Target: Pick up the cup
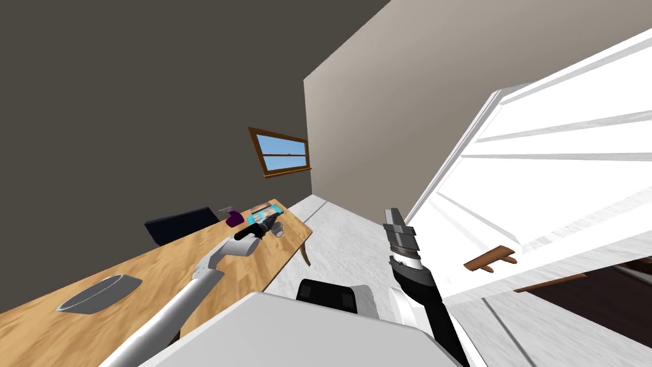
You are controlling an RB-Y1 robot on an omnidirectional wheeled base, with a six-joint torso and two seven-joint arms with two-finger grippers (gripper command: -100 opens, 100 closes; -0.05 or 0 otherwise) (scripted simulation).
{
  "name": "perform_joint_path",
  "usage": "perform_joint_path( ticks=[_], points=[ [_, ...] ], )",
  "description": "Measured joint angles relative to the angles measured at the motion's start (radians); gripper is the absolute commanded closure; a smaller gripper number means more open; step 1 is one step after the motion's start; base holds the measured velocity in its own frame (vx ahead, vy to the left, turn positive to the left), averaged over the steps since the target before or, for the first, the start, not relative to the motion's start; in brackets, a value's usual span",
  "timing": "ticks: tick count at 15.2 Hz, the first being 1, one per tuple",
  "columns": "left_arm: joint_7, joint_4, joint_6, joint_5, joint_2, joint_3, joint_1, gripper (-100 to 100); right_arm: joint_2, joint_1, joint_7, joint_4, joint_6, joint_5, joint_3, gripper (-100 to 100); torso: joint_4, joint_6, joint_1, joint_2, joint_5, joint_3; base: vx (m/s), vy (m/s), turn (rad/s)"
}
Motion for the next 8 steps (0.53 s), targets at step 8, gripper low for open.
perform_joint_path(
  ticks=[8],
  points=[
    [-0.022, 0.076, 0.154, 0.060, 0.046, 0.018, -0.030, -100, 0.000, 0.000, 0.000, 0.000, 0.000, 0.000, 0.000, 0, 0.000, 0.000, 0.000, 0.000, 0.000, 0.000, -0.003, 0.010, -0.058]
  ],
)
